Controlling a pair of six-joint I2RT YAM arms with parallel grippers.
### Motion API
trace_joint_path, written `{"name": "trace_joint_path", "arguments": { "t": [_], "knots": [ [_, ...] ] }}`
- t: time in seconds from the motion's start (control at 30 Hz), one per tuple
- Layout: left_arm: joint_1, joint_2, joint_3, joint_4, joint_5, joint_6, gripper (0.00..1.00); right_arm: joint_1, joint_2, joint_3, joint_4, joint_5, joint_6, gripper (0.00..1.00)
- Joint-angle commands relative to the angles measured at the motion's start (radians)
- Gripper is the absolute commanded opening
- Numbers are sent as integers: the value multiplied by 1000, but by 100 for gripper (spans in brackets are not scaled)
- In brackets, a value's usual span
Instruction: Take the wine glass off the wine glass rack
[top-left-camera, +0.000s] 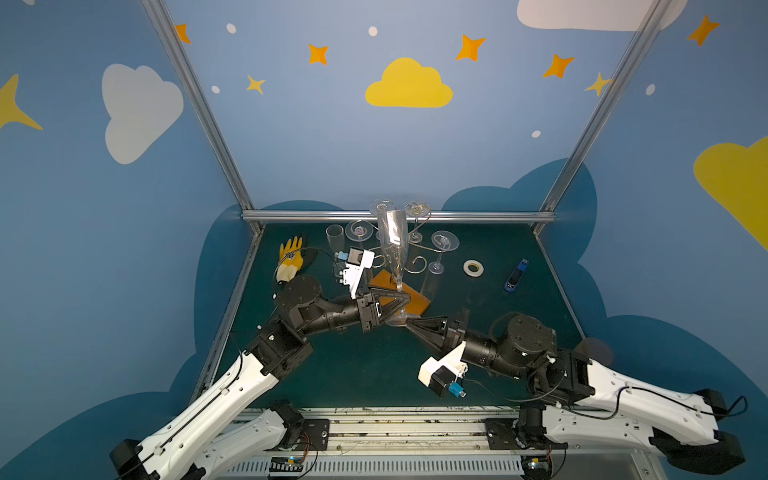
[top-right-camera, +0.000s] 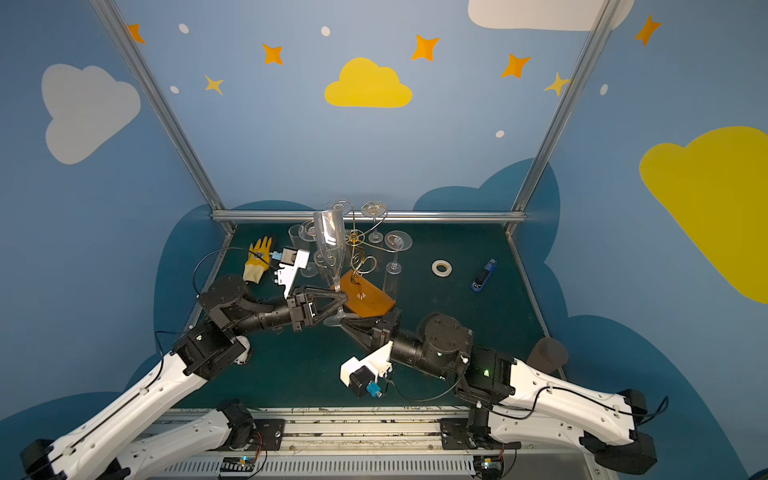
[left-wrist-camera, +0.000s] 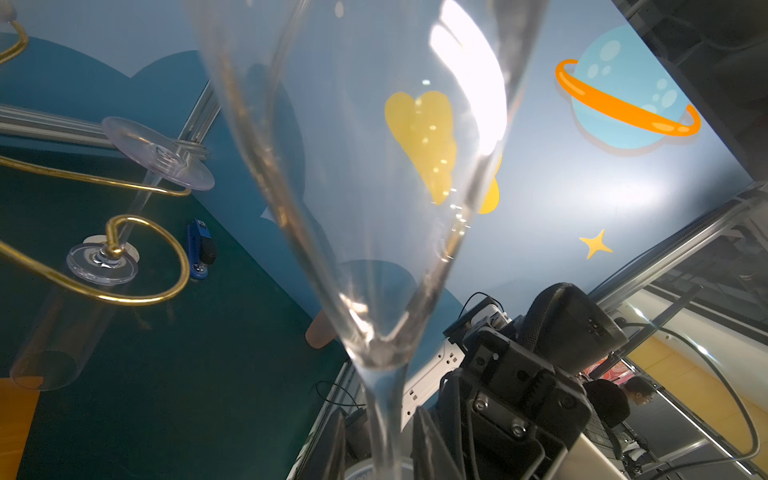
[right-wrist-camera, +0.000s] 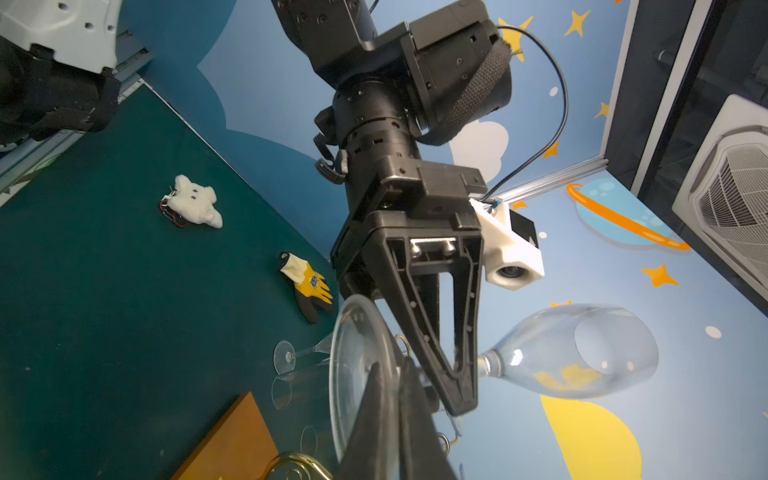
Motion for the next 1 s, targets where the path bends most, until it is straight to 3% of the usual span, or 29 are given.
{"name": "trace_joint_path", "arguments": {
  "t": [0.0,0.37,0.47,0.5,0.57,0.6,0.67,0.83,0.97],
  "knots": [
    [-3,-16,0,23,-1,4,23,9,1,-4,51,22,-15,0],
    [-4,-29,-5,21,-5,-2,3,16,8,-9,48,25,-16,0],
    [-5,-34,-5,15,-12,-5,3,17,9,-4,30,24,-16,0],
    [-5,-37,-7,9,-16,-4,3,19,8,-4,18,22,-16,11],
    [-4,-45,-6,-11,-25,7,3,22,2,-10,17,20,-3,45],
    [-5,-50,-4,-29,-31,17,3,23,-5,-13,20,14,11,54],
    [-4,-62,1,-63,-44,43,3,23,-21,-15,27,-1,54,60],
    [-5,-88,28,-194,-104,174,3,23,-68,7,81,-10,207,65],
    [-5,-96,49,-291,-160,316,3,19,-69,97,102,136,499,72]
  ]
}}
